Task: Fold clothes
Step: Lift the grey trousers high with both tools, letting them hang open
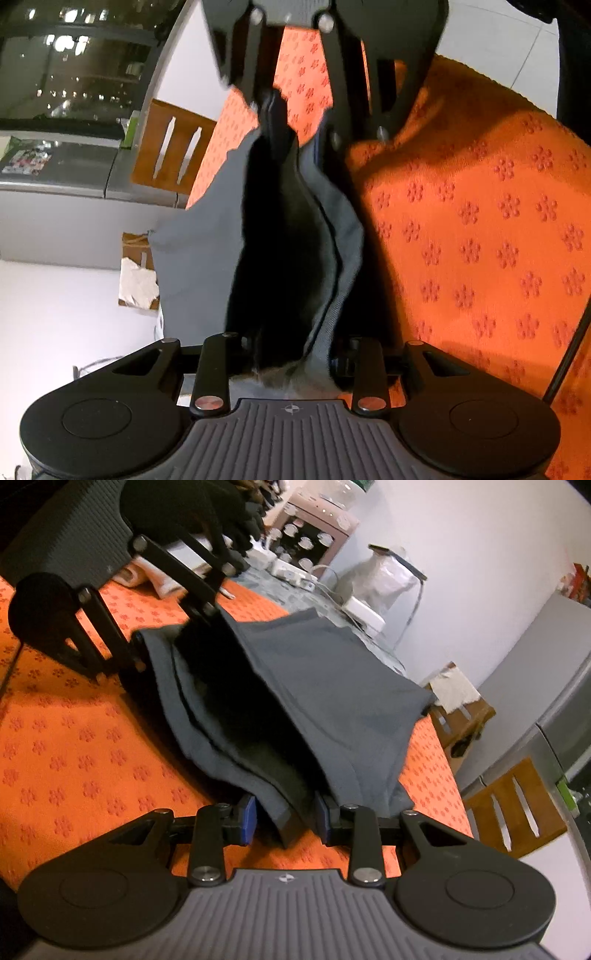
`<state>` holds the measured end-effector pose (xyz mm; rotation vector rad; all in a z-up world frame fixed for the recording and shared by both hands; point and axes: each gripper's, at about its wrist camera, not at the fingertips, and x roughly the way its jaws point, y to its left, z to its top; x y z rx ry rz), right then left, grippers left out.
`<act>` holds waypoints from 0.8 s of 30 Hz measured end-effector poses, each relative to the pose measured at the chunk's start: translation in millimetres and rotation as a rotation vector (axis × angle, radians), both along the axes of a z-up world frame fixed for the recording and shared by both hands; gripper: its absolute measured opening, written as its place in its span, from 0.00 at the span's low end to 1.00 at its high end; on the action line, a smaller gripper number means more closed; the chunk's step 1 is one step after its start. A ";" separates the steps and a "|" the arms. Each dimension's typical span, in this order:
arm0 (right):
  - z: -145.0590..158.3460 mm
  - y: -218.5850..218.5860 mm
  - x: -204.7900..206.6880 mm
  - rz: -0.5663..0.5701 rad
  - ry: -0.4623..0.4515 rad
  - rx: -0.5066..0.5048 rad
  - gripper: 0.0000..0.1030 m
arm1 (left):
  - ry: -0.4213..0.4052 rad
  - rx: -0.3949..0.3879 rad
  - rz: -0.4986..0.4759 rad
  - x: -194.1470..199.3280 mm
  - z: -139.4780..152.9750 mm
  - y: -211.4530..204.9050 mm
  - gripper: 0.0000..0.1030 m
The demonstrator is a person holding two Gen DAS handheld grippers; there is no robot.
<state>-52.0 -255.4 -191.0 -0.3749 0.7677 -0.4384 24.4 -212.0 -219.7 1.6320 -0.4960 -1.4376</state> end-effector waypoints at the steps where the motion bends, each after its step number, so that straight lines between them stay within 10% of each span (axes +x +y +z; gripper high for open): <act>1: -0.7 0.7 1.8 0.013 -0.001 -0.006 0.35 | -0.007 0.003 0.001 0.2 -2.3 -1.8 0.36; 14: 0.7 -8.5 -2.6 -0.004 0.030 -0.176 0.20 | -0.033 -0.014 0.136 16.4 3.0 -10.7 0.34; 24: 59.4 13.9 -21.9 0.068 0.058 -0.232 0.03 | 0.068 -0.142 0.190 10.0 73.7 11.3 0.14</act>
